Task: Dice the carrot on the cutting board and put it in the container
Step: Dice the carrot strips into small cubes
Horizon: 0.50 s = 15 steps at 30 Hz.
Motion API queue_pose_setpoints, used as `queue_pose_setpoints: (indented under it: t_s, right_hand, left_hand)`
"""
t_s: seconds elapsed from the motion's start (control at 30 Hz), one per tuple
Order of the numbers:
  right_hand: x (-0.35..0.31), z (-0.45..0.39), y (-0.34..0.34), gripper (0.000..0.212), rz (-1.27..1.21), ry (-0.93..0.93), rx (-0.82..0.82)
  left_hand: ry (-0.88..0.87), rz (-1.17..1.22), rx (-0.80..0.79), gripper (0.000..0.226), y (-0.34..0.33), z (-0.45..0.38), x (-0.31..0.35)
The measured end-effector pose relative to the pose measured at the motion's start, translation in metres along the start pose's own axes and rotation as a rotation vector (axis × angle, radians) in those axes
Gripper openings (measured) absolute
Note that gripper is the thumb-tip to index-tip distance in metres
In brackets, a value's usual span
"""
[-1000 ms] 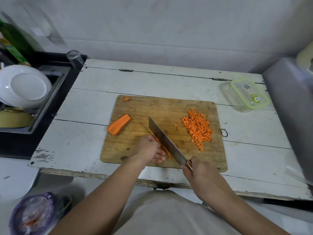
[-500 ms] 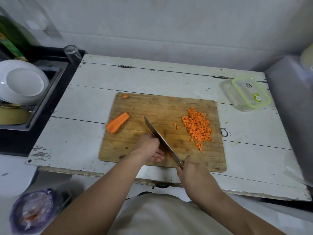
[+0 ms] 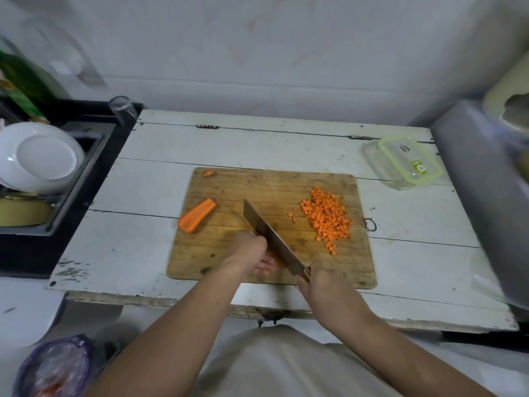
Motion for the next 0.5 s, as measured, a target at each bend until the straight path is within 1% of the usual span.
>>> queue_pose_setpoints:
  t_s: [0.03,0.1,0.2,0.3,0.4,0.5]
  right_hand:
    - [-0.003,-0.004,0.000,0.032,0.002,0.003,0.011]
    - [-0.004,-0.012,0.000,0.030,-0.038,-0.015,0.007]
    - [0.011,-0.016,-0.003,0.030,-0.120,-0.055,-0.019]
    - [0.020,-0.013,-0.001,0.031,-0.154,-0.047,-0.033]
    - [0.015,-0.012,0.000,0.035,-0.084,-0.034,0.009]
    - [-0.002,-0.008,-0.006,0.037,0.057,-0.019,0.076]
  left_hand:
    - [0.001,0.003,-0.008,0.006,0.000,0.000,0.000]
    - [0.012,0.001,-0.009,0.016,-0.001,-0.002,-0.001]
    - [0.016,-0.006,0.000,0.024,-0.004,0.001,0.000]
    - [0.012,-0.020,0.015,0.033,-0.003,0.000,0.000]
    - [0.002,-0.019,0.026,0.038,-0.003,-0.002,-0.003]
    - [-0.018,-0.006,0.024,0.036,-0.003,0.000,-0.003]
Point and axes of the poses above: each hand's wrist, its own z-axis away from the middle knuckle, its own y-axis out of the back of the hand, x = y × z, the point moved 1 cm from there along -z, towards the middle knuckle, and after that the axes turned 10 degrees about z, right-handed, at the moved point
